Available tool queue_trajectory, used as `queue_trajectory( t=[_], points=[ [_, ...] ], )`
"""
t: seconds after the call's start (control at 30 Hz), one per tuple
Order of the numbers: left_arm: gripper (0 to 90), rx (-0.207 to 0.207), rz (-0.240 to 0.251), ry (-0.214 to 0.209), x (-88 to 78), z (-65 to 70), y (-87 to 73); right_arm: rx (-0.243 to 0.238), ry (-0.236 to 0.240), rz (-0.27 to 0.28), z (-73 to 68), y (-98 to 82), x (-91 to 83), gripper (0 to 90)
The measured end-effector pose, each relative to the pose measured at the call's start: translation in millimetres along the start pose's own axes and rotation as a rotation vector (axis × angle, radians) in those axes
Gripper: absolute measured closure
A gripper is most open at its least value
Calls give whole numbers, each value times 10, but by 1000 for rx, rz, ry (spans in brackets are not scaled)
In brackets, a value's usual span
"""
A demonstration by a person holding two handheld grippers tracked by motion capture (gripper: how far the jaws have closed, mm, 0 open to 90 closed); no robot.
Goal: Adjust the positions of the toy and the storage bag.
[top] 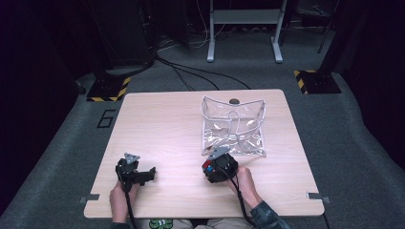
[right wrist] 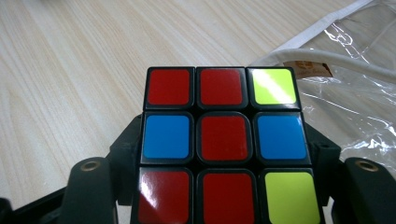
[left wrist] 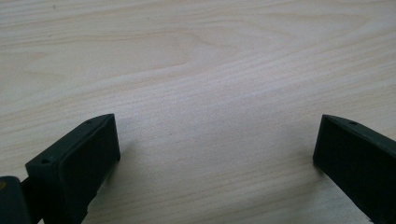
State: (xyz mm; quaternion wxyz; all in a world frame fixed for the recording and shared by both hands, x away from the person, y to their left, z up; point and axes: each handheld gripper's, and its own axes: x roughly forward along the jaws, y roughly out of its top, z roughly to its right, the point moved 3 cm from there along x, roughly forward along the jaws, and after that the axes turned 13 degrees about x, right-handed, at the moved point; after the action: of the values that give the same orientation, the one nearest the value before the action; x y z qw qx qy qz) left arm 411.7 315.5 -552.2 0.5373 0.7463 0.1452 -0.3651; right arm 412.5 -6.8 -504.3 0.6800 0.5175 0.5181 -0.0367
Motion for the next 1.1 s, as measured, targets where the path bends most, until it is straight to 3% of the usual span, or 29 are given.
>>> queue_trajectory(
  t=[0.37,0.5,0.67,1.1],
  points=[
    [3,0,0,0,0,0,0,-7,15,-21,-27,9,74,328],
    [3,2,-1,-3,-2,0,-2,11,15,11,-26,20,39,178],
    [2,8,-1,-9,-5,-3,-5,35,26,4,6,1,10,142],
    [2,3,0,-3,-33,-9,-33,75,11,52,160,-91,-312,125]
  ],
)
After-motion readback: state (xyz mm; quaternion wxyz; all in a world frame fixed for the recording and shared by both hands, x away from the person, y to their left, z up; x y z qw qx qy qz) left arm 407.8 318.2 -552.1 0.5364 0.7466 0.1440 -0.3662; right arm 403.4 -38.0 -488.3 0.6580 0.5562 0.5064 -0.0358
